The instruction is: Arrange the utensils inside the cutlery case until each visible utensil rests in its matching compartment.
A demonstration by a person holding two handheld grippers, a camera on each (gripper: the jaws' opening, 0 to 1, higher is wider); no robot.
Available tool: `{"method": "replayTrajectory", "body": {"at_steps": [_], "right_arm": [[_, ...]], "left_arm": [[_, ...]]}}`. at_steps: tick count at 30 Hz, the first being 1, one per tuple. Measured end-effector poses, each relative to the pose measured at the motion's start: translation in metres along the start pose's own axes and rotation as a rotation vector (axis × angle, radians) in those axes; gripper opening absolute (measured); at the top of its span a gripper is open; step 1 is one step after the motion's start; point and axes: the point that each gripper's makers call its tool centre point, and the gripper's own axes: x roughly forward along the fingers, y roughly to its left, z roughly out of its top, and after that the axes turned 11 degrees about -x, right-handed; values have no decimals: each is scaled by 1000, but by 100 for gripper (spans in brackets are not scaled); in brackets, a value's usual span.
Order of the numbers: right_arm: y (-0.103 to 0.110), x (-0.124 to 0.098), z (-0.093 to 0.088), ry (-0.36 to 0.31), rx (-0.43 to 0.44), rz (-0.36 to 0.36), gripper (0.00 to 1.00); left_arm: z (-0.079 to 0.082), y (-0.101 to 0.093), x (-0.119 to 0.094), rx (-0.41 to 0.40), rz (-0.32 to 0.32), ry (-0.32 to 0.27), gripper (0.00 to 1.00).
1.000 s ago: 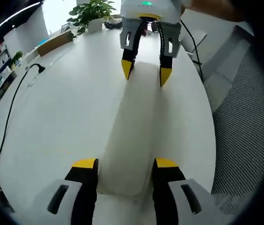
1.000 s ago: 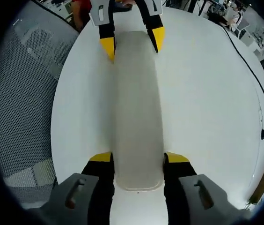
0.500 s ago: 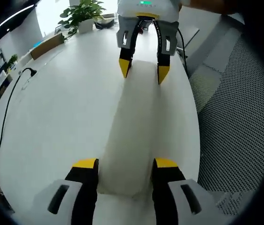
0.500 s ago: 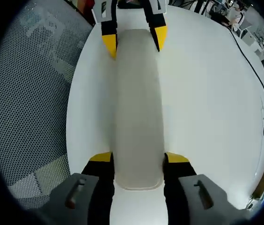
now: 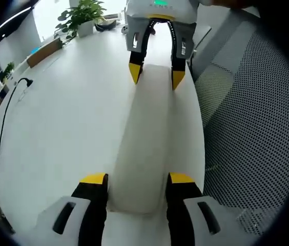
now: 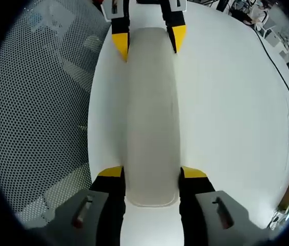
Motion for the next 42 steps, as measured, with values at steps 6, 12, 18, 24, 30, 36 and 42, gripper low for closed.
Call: {"method": "replayTrajectory", "body": {"at_steps": [6,12,18,24,30,36,42], "right_arm": [[-1,0,0,13,-1,8,40],[-1,0,0,38,-3,15,40],[-1,0,-1,48,-1,18,40],[0,-1,-1,29,0,14,41],[5,-12,-3,-54,22,55,44],[-3,-53,-7,-214,37,26,57],[-2,-105,-8,-466,220,31,70]], "left_arm": [[0,-1,1,-22,-7,2,47],[0,-2,1,-26,-3,16,47],[2,-4,2,-16,-8,33,47],[5,-8,4,2,-32,-20,48],[-6,-1,-5,-62,-32,-31,55],[9,10,-43,-62,36,-156,75],[37,17,-110,-265,39,-413,79]]}}
